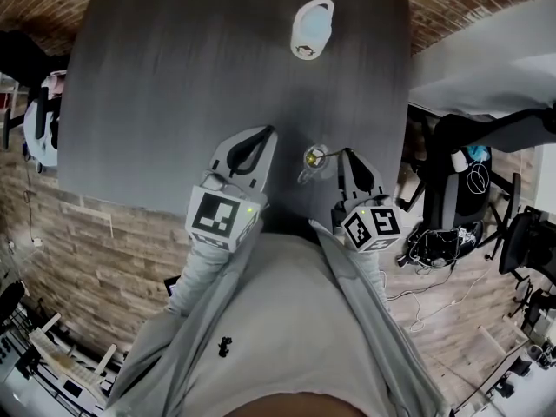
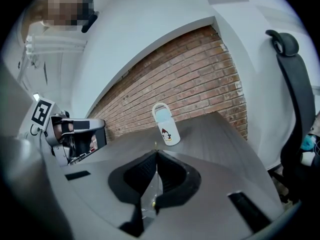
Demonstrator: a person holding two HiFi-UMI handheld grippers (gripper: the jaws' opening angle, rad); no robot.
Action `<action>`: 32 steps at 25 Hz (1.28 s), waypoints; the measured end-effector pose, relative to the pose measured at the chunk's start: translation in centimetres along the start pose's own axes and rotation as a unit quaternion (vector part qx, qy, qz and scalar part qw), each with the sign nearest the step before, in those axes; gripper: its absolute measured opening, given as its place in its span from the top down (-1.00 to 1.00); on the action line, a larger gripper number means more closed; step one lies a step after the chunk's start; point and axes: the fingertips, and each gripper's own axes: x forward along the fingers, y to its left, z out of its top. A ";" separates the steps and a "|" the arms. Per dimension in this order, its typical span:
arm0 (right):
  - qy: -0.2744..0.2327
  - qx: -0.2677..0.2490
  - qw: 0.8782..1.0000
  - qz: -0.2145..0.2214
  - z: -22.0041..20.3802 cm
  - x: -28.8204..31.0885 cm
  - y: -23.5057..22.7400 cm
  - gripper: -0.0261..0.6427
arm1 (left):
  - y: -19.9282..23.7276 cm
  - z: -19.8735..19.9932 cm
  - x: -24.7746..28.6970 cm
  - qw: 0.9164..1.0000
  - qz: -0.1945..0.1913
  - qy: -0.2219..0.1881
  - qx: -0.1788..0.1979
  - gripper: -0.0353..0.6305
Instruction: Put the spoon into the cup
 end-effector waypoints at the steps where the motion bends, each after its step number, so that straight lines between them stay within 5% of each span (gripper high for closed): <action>1: 0.000 -0.001 1.000 -0.002 0.0 0.0 -0.1 0.86 | 0.1 0.0 0.0 1.000 0.000 -0.001 0.000 0.83; 24: 0.028 -0.001 1.000 -0.011 -1.8 0.0 -1.4 0.85 | -0.3 0.8 -0.2 1.000 0.000 -0.015 0.000 0.83; 32: 0.033 0.007 0.999 -0.002 -1.8 0.0 -1.7 0.60 | -0.7 1.3 -0.3 1.000 -0.001 -0.020 0.009 0.83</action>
